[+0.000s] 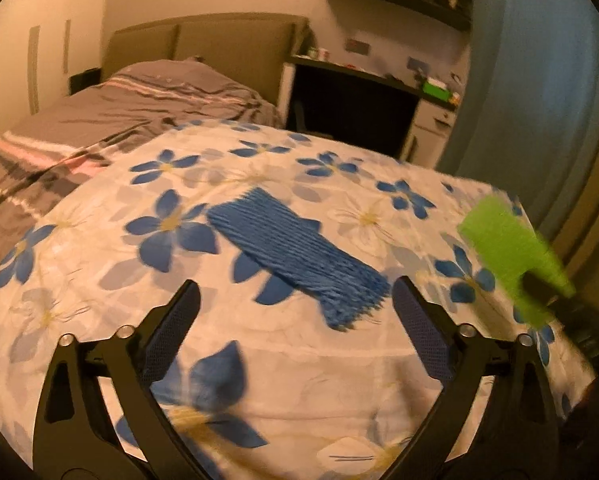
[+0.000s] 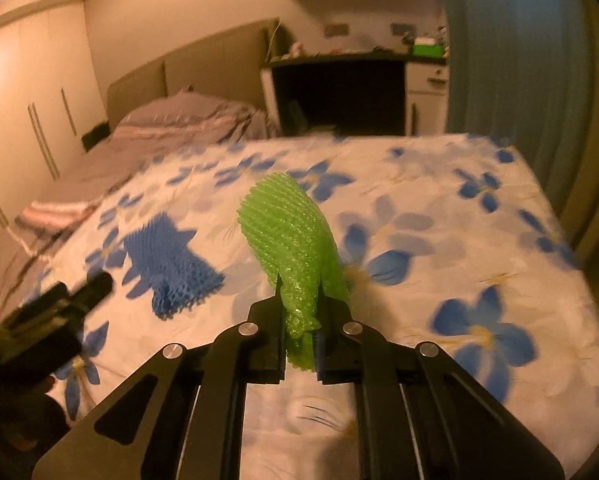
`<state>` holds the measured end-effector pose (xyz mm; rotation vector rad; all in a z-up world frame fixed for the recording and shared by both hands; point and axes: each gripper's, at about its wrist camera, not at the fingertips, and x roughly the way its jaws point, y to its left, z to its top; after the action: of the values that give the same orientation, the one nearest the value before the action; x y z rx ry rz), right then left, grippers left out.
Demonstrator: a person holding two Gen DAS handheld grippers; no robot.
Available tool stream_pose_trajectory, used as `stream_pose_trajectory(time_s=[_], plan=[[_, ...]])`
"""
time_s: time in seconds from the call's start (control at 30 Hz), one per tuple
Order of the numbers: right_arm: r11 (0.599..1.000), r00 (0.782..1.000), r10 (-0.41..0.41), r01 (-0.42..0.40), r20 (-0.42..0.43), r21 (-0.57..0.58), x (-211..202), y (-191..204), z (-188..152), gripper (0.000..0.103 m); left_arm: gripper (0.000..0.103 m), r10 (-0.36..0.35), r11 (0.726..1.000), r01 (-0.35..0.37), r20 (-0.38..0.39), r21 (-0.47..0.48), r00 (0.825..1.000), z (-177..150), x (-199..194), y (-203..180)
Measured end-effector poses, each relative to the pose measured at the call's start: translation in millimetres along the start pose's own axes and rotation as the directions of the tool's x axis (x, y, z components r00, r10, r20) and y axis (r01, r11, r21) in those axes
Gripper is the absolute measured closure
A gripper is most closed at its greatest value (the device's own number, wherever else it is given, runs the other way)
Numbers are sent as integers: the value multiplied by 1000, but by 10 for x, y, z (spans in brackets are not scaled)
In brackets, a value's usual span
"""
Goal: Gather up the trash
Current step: 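Grasp the blue mesh net with the left gripper while the right gripper grasps the green foam sleeve, then carry the blue net and green sleeve over the grey bin and release both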
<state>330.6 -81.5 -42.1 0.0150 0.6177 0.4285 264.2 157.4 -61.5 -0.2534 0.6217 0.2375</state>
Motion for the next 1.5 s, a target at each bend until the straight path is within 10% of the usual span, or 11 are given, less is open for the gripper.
stream_pose_trajectory(time_s=[0.5,0.7,1.2,1.5], plan=[[994,998,32,-38,60,99,-282,-373,-12,91,50,73,991,-44,-240,126,968,120,799,-374],[994,998,39,-45,57,96,-276,-357,-25,91,94,48,991,-17,-235,134,971,132,790,-393],[998,993,52,-55,102,23,-680,-289,-77,92,96,-70,988,77,-57,136,996,128,-107,-464],[998,984,54,-55,173,1,-1363,-368,-255,92,96,-190,967,171,88,189,978,-6,-1067,-858]])
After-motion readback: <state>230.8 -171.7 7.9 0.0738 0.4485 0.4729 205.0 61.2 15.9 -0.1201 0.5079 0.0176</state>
